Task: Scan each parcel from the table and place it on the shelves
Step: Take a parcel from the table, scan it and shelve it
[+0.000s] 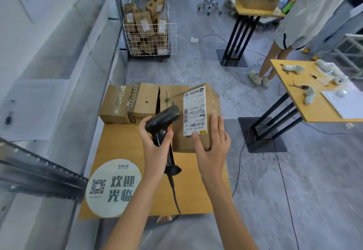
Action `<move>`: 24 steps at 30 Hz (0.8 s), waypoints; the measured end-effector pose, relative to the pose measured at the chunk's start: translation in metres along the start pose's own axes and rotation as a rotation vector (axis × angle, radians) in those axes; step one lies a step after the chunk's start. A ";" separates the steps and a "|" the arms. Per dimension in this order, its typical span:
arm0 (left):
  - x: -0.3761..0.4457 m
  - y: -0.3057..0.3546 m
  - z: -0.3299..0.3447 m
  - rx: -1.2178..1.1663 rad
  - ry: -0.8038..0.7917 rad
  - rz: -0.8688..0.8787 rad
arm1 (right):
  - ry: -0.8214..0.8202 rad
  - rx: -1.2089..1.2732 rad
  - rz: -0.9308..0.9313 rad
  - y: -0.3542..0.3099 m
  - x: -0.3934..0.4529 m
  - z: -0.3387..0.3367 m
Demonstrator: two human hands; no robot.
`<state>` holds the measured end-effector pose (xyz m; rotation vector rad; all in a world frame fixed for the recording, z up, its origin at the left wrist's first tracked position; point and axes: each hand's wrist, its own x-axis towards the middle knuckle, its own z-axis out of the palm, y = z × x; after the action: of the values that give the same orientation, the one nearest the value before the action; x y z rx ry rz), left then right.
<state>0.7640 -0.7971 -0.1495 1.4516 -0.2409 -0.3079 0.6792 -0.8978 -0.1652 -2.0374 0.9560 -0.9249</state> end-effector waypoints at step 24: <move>-0.005 0.058 -0.017 0.073 -0.342 0.150 | 0.401 -0.233 -0.169 -0.009 0.028 0.010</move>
<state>0.7686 -0.7744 -0.0935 1.4385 -0.6407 -0.4278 0.7039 -0.9137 -0.1542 -2.1967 1.1587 -1.4078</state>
